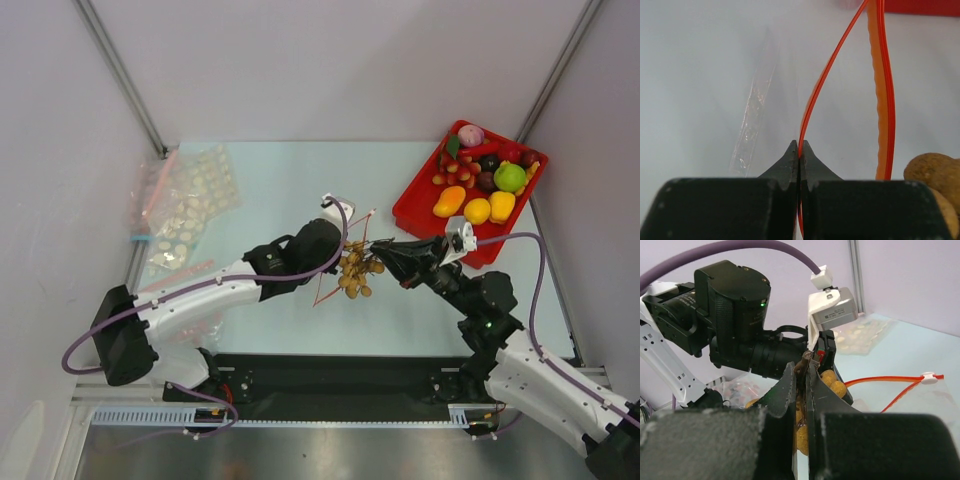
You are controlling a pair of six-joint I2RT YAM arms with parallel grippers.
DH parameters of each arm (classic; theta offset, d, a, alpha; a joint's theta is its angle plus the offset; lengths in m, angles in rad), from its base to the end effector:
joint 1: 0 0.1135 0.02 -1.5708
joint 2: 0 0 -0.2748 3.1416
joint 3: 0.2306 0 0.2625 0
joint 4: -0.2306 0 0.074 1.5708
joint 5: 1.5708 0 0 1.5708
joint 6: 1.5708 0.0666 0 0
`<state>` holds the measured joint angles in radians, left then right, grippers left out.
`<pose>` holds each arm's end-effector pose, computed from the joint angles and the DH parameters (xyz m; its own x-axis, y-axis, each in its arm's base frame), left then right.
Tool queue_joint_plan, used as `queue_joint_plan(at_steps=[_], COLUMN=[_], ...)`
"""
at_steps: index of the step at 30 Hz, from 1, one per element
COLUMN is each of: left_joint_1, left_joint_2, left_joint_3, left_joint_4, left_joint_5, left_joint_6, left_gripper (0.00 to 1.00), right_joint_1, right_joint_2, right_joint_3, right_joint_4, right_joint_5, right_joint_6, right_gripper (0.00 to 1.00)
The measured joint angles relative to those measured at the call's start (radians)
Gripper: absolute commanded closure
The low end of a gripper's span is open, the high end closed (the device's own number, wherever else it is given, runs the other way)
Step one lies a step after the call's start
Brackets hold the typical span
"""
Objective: Place the food in the zip-top bag and seal the zipper
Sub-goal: Place the fake fruit in the zipper food storage bag.
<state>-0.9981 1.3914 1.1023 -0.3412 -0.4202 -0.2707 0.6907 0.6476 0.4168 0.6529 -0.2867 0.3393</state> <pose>0.2081 -0.2726 0.2891 -0.4652 0.2709 -0.8427 0.4819 0.8761 0.0157 0.1338 0.1350 0.3357 0.0282 0.4375 -0.8988 -0.8688 0.4553 0.1944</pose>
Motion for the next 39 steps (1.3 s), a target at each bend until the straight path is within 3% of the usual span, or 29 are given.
queue_joint_plan(at_steps=[11, 21, 39], left_joint_1=[0.0, 0.0, -0.005], left_joint_2=[-0.053, -0.055, -0.002], left_joint_3=[-0.04, -0.044, -0.066], left_joint_4=[0.033, 0.043, 0.1], left_joint_5=[0.035, 0.027, 0.034], left_joint_6=[-0.002, -0.002, -0.009], left_gripper=[1.0, 1.0, 1.0], right_joint_1=[-0.026, -0.028, 0.066], right_joint_2=[0.112, 0.214, 0.478], right_joint_3=[0.005, 0.154, 0.438], right_joint_4=[-0.029, -0.336, -0.746], right_joint_5=[0.1, 0.371, 0.677], right_joint_6=[0.037, 0.105, 0.188], right_gripper=[1.0, 1.0, 1.0])
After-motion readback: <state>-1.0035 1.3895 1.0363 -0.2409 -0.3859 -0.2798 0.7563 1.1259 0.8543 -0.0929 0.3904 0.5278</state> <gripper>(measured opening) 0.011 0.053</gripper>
